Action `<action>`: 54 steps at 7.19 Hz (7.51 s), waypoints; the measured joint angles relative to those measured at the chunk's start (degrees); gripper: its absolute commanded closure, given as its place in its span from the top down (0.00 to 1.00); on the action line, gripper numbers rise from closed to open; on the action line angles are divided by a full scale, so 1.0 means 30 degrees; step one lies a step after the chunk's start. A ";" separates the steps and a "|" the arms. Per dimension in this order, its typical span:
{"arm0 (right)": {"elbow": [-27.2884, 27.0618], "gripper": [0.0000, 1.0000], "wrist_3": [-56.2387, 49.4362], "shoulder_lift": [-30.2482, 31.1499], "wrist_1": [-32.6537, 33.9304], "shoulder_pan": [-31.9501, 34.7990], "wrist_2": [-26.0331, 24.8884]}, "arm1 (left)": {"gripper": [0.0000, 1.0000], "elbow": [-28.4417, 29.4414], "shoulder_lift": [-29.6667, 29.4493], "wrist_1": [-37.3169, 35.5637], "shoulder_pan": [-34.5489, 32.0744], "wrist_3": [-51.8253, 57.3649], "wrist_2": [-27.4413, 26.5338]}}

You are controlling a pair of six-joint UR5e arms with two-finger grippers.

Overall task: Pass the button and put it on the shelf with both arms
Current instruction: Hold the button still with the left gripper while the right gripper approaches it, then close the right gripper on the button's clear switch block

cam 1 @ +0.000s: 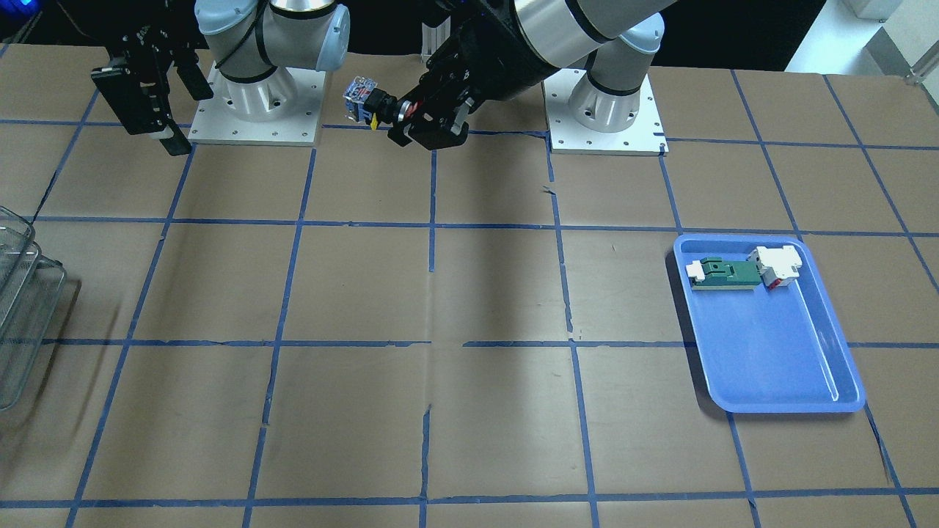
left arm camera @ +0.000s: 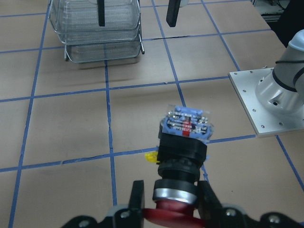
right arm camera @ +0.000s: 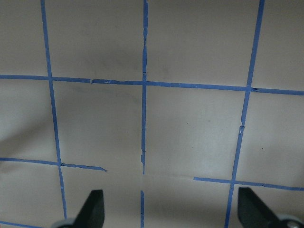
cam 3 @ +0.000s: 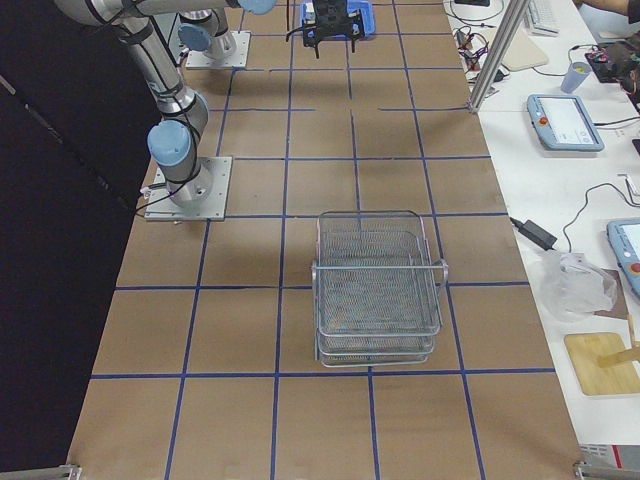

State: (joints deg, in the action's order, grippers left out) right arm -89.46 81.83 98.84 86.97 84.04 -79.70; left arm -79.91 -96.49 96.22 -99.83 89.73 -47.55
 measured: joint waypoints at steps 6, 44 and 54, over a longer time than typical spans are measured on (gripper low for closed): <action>0.0395 1.00 0.3394 0.0416 -0.0733 0.1996 0.0344 | 0.00 -0.0182 0.0144 -0.0586 -0.0043 -0.1613 -0.0001; 0.1703 0.13 0.9749 -0.1655 0.0436 0.5935 0.2126 | 0.00 -0.1409 0.1615 -0.1254 -0.0356 -0.2868 -0.0879; 0.1753 0.00 0.9691 -0.1549 0.0492 0.5763 0.2783 | 0.81 -0.1390 0.1611 -0.1277 -0.0355 -0.2862 -0.0764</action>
State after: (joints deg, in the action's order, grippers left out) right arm -84.20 110.90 94.20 88.45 101.33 -71.36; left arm -84.08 -91.65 92.39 -100.90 81.14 -49.84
